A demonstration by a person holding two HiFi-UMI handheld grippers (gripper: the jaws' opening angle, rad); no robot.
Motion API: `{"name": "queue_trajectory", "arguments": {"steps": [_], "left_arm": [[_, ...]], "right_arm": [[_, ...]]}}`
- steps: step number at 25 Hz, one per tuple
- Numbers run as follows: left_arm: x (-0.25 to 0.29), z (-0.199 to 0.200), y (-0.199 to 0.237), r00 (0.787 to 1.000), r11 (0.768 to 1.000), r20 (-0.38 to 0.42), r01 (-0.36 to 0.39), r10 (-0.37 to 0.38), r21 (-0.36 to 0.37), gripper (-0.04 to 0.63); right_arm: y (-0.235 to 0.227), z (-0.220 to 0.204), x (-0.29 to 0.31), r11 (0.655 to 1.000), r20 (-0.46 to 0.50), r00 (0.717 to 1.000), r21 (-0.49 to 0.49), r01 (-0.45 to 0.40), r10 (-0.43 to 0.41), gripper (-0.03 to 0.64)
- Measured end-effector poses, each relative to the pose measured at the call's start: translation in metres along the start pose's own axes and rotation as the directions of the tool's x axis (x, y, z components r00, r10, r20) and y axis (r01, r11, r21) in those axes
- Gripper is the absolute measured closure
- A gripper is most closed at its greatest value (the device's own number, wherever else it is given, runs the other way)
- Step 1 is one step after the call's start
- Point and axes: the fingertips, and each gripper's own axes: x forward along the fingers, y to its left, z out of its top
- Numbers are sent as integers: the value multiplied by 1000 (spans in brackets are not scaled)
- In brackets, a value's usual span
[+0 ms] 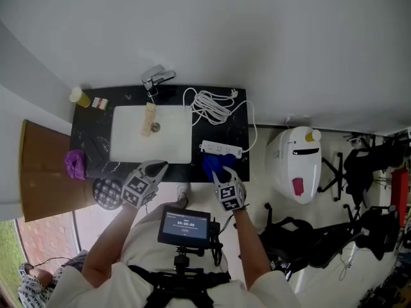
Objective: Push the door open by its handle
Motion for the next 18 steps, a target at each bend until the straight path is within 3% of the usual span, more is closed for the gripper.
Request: {"name": "queue_trajectory", "arguments": {"steps": [9, 18], "left_arm": [[-6, -10, -36, 1000, 1000, -25, -4, 4, 5, 589], [-17, -22, -49, 999, 1000, -36, -31, 31, 1, 589]], "right_arm": [[16, -51, 30, 998, -125, 990, 31, -63, 66, 541], [16, -76, 42, 999, -240, 970, 40, -9, 18, 531]]}}
